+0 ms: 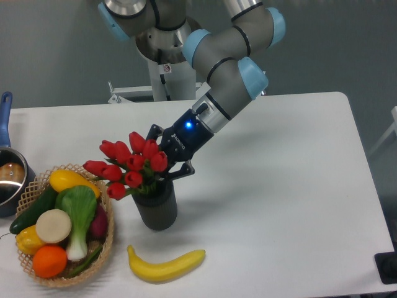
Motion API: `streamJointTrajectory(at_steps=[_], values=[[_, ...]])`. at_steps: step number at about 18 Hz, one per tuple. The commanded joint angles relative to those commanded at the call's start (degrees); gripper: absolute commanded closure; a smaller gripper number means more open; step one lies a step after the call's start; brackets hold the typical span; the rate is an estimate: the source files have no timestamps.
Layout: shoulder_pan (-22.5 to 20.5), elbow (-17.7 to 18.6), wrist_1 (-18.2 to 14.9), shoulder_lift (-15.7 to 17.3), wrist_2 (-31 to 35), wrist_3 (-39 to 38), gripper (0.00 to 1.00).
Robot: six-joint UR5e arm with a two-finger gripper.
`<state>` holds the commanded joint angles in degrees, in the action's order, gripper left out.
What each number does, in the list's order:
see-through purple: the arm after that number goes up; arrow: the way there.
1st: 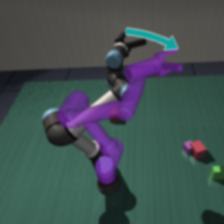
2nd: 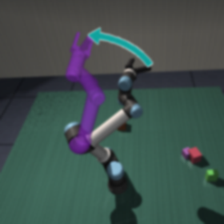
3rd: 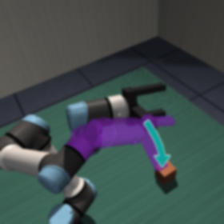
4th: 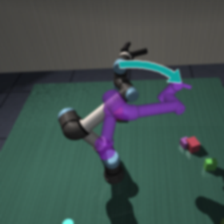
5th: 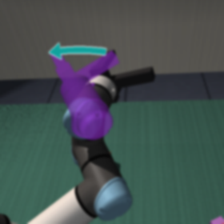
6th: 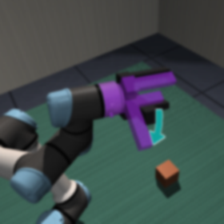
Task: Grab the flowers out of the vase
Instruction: 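Lift the gripped tulips straight up out of the black vase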
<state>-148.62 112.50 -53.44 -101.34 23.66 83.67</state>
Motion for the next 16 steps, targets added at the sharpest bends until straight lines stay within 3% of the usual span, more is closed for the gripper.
streamJointTrajectory(at_steps=[7,16], values=[[-0.35,0.0,0.0,2.54,-1.59,-1.49,0.61],[-1.93,-2.81,0.0,8.7,-3.44,-12.12,0.61]])
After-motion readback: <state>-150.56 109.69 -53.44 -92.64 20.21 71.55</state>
